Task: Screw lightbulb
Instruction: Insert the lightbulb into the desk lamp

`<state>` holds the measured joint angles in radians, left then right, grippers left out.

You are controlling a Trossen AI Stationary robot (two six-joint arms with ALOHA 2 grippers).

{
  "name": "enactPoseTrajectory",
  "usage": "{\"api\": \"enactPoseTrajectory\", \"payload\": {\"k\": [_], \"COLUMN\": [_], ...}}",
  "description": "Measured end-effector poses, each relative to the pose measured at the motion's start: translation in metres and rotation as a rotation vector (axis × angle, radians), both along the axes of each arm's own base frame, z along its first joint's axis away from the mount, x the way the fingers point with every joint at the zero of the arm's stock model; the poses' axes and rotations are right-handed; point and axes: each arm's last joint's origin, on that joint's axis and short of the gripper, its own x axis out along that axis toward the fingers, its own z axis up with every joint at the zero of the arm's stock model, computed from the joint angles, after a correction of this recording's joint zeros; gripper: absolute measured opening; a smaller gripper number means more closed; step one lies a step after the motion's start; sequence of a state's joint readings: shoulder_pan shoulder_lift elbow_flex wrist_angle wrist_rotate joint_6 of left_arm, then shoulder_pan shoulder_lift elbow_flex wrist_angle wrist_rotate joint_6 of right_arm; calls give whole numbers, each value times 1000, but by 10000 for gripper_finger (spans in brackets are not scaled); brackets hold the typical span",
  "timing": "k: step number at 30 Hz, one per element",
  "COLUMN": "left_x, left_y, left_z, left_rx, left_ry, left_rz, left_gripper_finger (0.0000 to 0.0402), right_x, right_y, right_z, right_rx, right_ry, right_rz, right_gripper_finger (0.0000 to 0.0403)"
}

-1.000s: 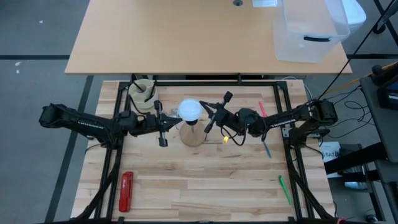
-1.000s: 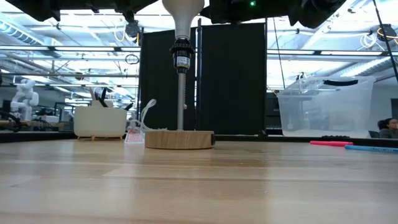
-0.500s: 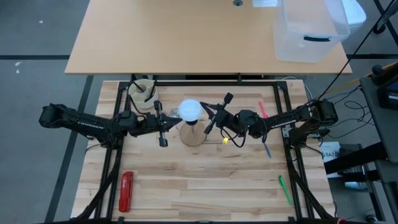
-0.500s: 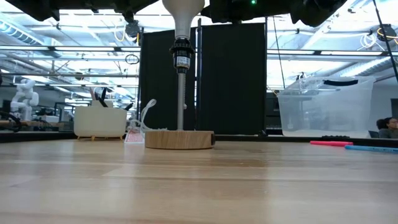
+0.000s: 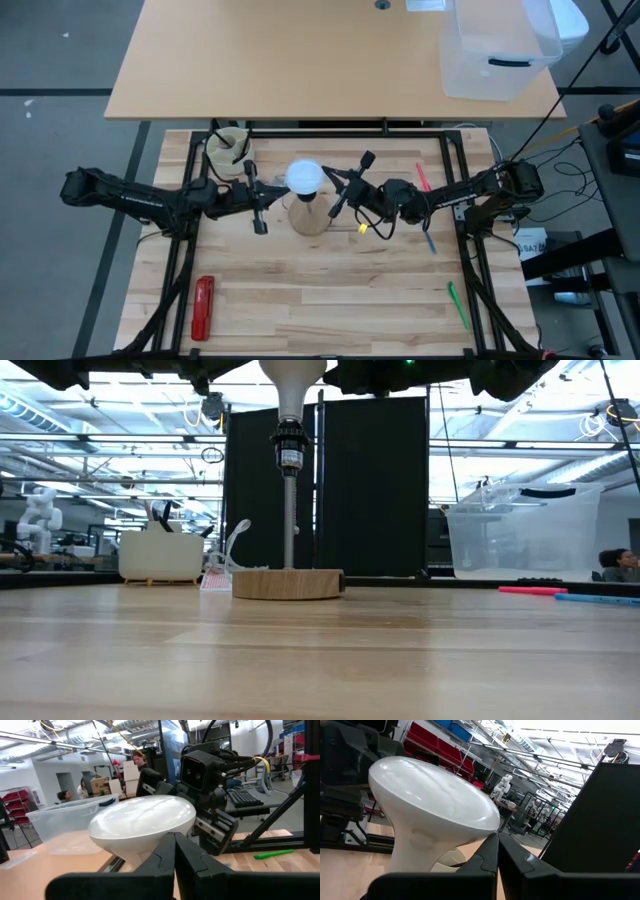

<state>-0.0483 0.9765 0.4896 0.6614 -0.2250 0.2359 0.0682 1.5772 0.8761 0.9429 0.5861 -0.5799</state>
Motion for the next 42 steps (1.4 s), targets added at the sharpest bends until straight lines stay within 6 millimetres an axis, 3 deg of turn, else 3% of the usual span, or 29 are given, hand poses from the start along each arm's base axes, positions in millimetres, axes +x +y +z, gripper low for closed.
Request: {"api": "enactPoseTrajectory", "payload": {"k": [17,42], "left_x": [0,1], "left_y": [12,12], "left_z": [-3,-8], "left_rx": [-42,-46], "left_ry": [31,77], "left_rz": [47,22], "left_gripper_finger": [0,0], "right_x": [0,0], "right_y": [6,13], "right_z": [-3,-7], "right_rx": [8,14], "right_ry": [24,62], "right_rz": [3,8], "right_gripper_finger": [0,0]}}
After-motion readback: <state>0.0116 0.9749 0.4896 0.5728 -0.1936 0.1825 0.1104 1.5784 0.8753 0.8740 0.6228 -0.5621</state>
